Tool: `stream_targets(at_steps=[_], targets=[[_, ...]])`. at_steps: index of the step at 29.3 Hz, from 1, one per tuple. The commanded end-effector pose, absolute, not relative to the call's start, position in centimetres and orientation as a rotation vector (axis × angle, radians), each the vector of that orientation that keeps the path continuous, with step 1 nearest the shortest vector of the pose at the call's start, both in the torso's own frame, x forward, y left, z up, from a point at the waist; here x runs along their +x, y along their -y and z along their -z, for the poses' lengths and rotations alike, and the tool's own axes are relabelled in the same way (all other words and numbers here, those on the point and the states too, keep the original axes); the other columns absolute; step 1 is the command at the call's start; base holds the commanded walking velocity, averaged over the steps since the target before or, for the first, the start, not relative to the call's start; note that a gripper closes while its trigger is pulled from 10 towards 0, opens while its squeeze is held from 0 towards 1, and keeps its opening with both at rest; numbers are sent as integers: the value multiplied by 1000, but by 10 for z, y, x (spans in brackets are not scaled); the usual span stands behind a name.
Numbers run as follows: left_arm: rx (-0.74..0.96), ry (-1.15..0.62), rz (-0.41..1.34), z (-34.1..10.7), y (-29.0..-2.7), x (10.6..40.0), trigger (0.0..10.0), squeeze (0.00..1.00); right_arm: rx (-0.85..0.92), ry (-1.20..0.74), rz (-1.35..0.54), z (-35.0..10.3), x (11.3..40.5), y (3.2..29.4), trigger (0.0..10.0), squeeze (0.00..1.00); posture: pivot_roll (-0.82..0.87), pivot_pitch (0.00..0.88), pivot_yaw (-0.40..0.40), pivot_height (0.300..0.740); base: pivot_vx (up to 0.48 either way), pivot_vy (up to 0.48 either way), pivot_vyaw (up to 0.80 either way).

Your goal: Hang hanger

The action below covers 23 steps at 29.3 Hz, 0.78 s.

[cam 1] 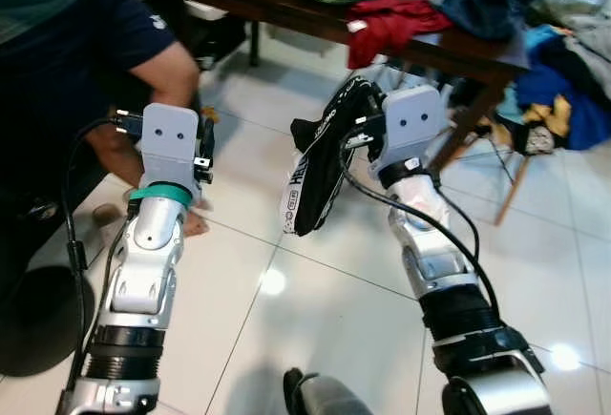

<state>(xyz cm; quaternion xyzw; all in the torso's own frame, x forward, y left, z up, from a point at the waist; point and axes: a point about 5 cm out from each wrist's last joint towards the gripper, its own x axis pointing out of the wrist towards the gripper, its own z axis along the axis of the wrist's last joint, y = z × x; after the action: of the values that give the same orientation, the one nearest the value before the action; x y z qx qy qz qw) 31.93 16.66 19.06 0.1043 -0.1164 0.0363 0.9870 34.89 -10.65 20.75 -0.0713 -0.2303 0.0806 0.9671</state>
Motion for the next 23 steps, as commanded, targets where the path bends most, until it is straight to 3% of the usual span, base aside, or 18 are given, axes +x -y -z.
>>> stream_targets(at_steps=[1,7,10,23], targets=[[214,193,-68,-183,-171,318,10000,0,-117,460,-148,-206,348,105,10000,0,-44,52,-18,740,0,0,-800],[226,176,-17,-182,-166,324,10000,0,-102,483,-79,-208,342,115,10000,0,-76,57,38,740,0,0,-800],[242,179,49,-187,-158,333,10000,0,-107,473,26,-199,333,133,10000,0,-114,54,85,740,0,0,-800],[247,198,39,-192,-158,333,10000,0,-120,466,15,-199,336,134,10000,0,-98,57,74,740,0,0,-800]])
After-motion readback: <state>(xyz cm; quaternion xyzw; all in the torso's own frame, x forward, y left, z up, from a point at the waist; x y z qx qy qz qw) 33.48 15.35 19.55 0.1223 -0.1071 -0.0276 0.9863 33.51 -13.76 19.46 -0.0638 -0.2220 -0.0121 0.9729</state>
